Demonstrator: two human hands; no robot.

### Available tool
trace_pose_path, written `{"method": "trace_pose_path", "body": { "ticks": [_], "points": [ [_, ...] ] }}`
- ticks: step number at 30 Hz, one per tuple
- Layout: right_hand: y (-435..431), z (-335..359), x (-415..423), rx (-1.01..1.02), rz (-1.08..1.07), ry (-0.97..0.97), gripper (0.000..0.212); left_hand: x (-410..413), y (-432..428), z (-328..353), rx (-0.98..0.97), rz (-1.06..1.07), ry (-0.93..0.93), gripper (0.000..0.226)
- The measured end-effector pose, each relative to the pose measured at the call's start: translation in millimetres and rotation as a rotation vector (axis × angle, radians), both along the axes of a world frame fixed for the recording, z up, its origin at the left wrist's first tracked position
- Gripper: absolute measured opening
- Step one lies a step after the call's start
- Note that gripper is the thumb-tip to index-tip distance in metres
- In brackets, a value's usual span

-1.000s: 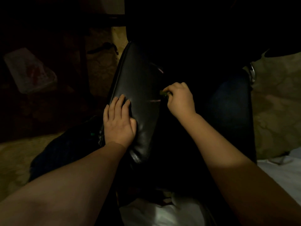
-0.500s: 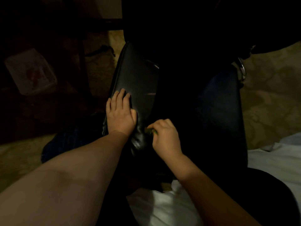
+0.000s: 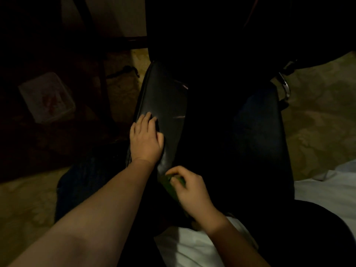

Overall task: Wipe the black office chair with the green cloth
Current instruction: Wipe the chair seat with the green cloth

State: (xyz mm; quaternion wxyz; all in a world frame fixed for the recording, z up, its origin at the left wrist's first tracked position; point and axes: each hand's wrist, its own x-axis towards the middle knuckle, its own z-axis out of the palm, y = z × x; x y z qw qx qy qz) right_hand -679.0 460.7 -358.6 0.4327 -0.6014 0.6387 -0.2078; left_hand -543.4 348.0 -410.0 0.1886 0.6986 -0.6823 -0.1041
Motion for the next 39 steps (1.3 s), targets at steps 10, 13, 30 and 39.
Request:
{"method": "trace_pose_path", "body": {
  "ticks": [10,13,30,39],
  "points": [
    [4.9,-14.5,-5.7,-0.487,-0.129,0.499,0.023,20.2,-12.7,12.3,0.03,-0.107,-0.002,0.036],
    [15.4,-24.9,-1.3,-0.499,-0.033,0.447,0.03,17.6,-10.8,9.4,0.013,-0.094,-0.001,0.037],
    [-135.1,-25.6,-24.5,-0.425,-0.11,0.537,0.027,11.6,-12.4,-5.3,0.017,-0.108,-0.025,0.057],
    [-233.9,-28.6,-39.4,-0.331,-0.185,0.633,0.031,11.7,-14.8,-9.5,-0.017,-0.083,-0.021,0.059]
  ]
}}
